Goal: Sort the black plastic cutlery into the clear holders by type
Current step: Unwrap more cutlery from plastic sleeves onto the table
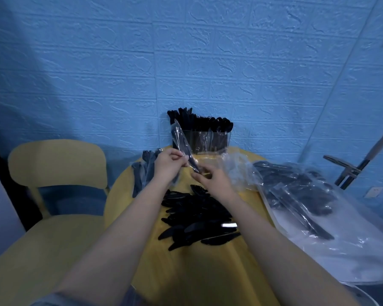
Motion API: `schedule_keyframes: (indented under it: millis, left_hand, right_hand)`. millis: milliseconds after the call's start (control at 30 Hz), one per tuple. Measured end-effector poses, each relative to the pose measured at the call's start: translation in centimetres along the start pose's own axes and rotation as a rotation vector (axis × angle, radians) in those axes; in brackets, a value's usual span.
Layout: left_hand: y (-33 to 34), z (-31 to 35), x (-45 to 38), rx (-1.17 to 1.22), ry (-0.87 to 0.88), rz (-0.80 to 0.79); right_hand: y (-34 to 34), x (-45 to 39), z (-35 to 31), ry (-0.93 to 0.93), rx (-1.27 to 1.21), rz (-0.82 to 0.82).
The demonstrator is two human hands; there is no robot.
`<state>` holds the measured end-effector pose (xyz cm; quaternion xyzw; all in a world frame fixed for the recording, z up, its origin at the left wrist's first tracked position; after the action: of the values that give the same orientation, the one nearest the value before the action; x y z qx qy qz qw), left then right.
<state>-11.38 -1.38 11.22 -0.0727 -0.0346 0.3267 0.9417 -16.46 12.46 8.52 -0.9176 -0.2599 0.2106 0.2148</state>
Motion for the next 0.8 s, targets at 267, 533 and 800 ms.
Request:
schedule_keyframes:
  millis: [267, 533, 800]
  left_hand:
    - [-0.6, -0.2, 4.2, 0.297, -0.135, -0.189]
    - [-1.5, -1.3, 6.9, 0.329, -0.146, -0.174]
    - [-0.4, -1.3, 9.6, 0.569, -0.348, -0.419]
  right_hand:
    - [-0.8, 2.6, -1.9, -0.026, -0.413, 0.055]
    - [-0.9, 5.9, -2.8, -0.045, -0.525, 0.085]
    - [-1.7, 7.7, -4.1, -0.260, 0.083, 0.232]
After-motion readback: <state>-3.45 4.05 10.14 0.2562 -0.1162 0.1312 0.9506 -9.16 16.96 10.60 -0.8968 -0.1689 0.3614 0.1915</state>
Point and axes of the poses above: each hand's wrist, its own x-axis away from the middle knuckle, its own y-axis out of the palm, z = x × y, the point moved 4 cm from there along -x, towards the middle knuckle, and after that the axes turned 7 degrees about -y, right-handed, at the moved point
